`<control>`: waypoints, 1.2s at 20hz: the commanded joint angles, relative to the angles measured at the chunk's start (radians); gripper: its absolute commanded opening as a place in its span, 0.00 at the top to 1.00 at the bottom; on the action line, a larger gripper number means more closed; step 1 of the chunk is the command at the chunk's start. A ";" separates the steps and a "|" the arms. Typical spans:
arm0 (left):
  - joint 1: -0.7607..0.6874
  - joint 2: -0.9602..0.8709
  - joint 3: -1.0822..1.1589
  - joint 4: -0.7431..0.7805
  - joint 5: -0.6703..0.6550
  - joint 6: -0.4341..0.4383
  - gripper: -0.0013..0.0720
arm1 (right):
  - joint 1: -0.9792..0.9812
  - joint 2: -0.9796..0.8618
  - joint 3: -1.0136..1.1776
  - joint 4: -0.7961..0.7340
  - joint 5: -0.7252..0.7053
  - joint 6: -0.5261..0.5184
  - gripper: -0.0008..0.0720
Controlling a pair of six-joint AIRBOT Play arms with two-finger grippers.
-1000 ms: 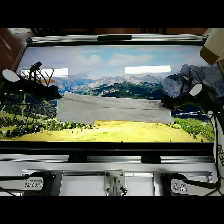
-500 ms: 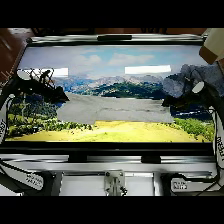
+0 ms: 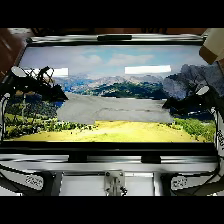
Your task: Fold the shirts.
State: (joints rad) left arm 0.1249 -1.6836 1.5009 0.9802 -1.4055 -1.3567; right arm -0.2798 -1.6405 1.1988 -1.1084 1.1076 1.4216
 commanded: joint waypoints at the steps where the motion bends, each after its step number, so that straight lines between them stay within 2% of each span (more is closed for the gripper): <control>1: -0.003 0.006 0.001 -0.014 -0.001 0.010 0.53 | 0.028 -0.040 -0.002 0.039 0.035 -0.014 0.08; 2: -0.003 0.006 0.001 -0.029 -0.002 0.015 0.53 | 0.037 -0.043 -0.002 0.039 0.042 -0.013 0.15; 3: -0.003 0.006 0.001 -0.059 -0.002 0.045 0.56 | 0.047 -0.043 -0.002 0.043 0.050 -0.013 0.44; 4: -0.003 0.006 0.001 -0.111 -0.002 0.084 0.56 | 0.054 -0.042 -0.001 0.068 0.064 -0.013 0.90; 5: -0.004 0.006 0.001 -0.174 -0.002 0.109 0.56 | 0.052 -0.041 0.001 0.111 0.091 -0.023 0.89; 6: -0.010 0.006 0.001 -0.249 -0.003 0.133 0.65 | 0.052 -0.033 0.005 0.162 0.134 -0.060 0.89; 7: -0.024 0.006 0.001 -0.317 -0.003 0.152 0.88 | 0.052 -0.013 0.011 0.200 0.175 -0.089 0.89; 8: -0.048 0.006 0.001 -0.357 0.000 0.153 0.94 | 0.053 0.021 0.016 0.230 0.212 -0.095 0.89; 10: -0.126 0.006 -0.003 -0.373 0.002 0.153 0.94 | 0.053 0.128 0.016 0.271 0.256 -0.089 0.89; 13: -0.285 0.005 -0.050 -0.373 0.074 0.148 0.94 | 0.053 0.329 0.015 0.304 0.353 -0.023 0.89; 17: -0.496 0.005 -0.153 -0.377 0.249 0.077 0.94 | 0.053 0.584 0.015 0.303 0.473 0.096 0.89; 21: -0.696 -0.020 -0.176 -0.391 0.500 0.015 0.94 | 0.053 0.769 0.015 0.303 0.543 0.190 0.89; 22: -0.743 -0.037 -0.175 -0.427 0.565 0.006 0.94 | 0.053 0.798 0.015 0.304 0.537 0.204 0.89; 24: -0.812 -0.081 -0.166 -0.539 0.607 0.011 0.94 | 0.053 0.827 0.015 0.305 0.527 0.230 0.89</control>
State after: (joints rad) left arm -0.5735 -1.7229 1.3365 0.5488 -0.9455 -1.3239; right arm -0.2268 -0.8932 1.2133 -0.8078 1.6184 1.5894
